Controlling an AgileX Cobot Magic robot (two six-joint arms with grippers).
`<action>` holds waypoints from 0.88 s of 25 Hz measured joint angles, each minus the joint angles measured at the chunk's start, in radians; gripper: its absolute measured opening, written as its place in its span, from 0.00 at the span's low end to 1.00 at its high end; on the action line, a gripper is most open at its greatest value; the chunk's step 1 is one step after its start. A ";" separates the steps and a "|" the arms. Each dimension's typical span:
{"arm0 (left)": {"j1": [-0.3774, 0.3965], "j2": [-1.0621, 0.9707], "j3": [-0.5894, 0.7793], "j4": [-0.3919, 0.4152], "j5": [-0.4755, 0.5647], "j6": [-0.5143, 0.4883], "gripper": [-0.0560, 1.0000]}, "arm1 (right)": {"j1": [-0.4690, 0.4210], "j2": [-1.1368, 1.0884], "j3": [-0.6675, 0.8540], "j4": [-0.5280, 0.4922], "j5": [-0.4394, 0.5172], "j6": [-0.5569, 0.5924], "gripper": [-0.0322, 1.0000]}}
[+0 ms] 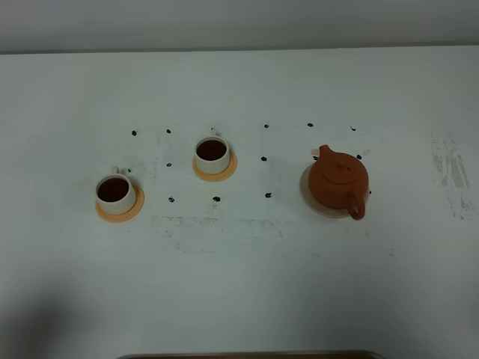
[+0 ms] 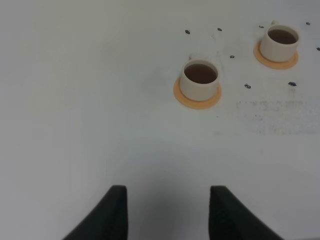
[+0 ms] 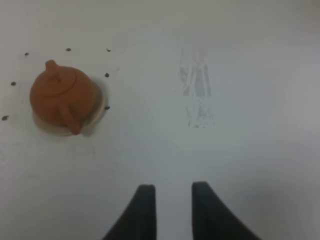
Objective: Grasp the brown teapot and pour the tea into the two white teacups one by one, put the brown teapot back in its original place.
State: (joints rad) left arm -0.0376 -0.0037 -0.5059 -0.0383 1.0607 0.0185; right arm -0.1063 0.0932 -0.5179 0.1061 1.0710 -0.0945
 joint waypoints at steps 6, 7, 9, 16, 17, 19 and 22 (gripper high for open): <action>0.000 0.000 0.000 0.000 0.000 0.000 0.44 | 0.045 -0.053 0.000 0.038 0.000 0.000 0.23; 0.000 0.000 0.000 0.000 0.000 0.000 0.44 | 0.046 -0.073 0.000 0.048 0.000 0.000 0.23; 0.000 0.000 0.000 0.000 0.000 0.000 0.44 | 0.046 -0.095 0.001 0.070 0.000 0.000 0.23; 0.000 -0.001 0.000 0.000 0.000 0.000 0.44 | 0.046 -0.100 0.001 0.133 0.000 0.000 0.23; 0.000 -0.001 0.000 0.000 0.000 0.000 0.44 | 0.046 -0.100 0.001 0.143 0.000 0.000 0.23; 0.000 -0.001 0.000 0.000 0.000 0.000 0.44 | 0.046 -0.100 0.001 0.160 0.000 0.000 0.23; 0.000 -0.001 0.000 0.000 0.000 0.000 0.44 | 0.046 -0.100 0.001 0.164 0.000 0.000 0.23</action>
State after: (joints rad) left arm -0.0376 -0.0045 -0.5059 -0.0383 1.0607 0.0185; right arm -0.0602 -0.0069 -0.5166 0.2697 1.0710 -0.0945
